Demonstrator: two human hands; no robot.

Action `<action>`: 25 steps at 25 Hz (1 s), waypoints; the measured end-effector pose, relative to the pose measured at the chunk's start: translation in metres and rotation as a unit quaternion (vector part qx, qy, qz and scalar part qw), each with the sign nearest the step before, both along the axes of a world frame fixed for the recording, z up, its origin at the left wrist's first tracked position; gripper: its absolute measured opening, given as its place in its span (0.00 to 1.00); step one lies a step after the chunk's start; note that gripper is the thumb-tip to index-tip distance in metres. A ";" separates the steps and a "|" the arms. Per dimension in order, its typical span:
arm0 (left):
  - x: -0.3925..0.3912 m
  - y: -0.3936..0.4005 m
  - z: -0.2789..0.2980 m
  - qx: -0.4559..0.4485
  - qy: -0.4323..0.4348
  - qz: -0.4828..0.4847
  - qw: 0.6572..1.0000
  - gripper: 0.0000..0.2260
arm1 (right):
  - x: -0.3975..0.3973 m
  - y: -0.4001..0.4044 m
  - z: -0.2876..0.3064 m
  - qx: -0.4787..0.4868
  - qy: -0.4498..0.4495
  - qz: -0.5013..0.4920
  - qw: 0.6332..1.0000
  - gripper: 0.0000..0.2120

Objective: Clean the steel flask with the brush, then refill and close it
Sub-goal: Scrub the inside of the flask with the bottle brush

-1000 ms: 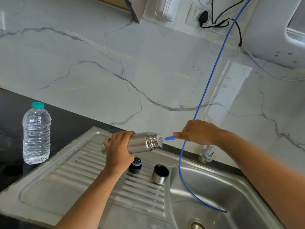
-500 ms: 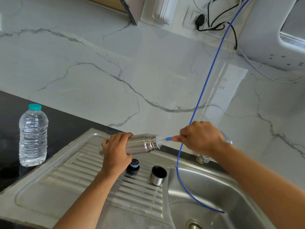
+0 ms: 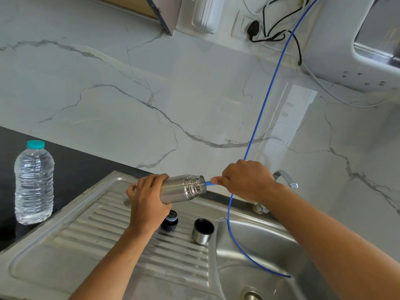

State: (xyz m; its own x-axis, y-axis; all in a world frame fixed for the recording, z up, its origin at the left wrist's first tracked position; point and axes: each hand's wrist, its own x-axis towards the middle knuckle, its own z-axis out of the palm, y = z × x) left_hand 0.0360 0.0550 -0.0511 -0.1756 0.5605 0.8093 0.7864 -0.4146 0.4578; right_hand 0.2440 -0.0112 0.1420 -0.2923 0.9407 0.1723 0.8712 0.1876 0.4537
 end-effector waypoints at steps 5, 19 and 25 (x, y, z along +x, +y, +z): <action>0.002 -0.001 0.003 0.015 -0.007 0.006 1.000 0.30 | -0.020 -0.003 -0.017 0.068 -0.104 0.137 0.983 0.16; -0.010 0.009 -0.011 -0.037 -0.014 0.063 0.997 0.29 | 0.040 0.015 0.024 0.046 -0.079 0.116 0.989 0.22; -0.005 0.009 -0.015 -0.088 -0.010 0.070 0.994 0.34 | 0.073 0.029 0.036 0.062 -0.058 0.071 0.994 0.20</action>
